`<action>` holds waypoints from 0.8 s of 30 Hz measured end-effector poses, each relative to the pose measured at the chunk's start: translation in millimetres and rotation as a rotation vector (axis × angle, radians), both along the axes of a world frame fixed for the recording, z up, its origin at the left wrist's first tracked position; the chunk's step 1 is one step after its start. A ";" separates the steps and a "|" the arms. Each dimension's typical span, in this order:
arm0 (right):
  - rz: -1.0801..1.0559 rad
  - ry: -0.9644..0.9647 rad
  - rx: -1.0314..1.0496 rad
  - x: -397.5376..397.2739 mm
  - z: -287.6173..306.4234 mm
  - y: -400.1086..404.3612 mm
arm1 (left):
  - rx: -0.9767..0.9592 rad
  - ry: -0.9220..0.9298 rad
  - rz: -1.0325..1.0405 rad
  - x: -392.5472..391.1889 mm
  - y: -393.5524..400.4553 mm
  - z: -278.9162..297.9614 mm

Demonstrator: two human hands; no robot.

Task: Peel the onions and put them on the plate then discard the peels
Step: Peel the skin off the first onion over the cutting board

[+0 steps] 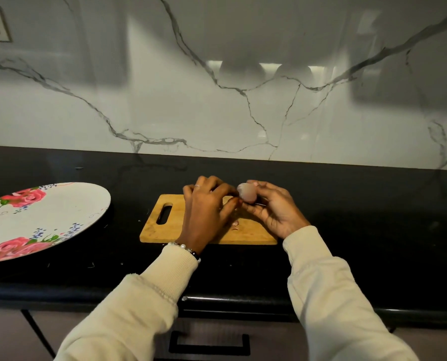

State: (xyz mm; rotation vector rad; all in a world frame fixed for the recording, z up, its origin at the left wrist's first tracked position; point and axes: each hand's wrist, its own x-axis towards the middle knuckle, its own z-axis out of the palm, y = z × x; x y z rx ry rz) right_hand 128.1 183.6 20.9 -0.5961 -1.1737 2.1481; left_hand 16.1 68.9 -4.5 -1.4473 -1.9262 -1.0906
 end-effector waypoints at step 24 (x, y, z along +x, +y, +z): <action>0.062 -0.086 0.216 -5.2 -9.9 -1.7 | 0.028 -0.073 -0.044 -2.5 2.0 -0.5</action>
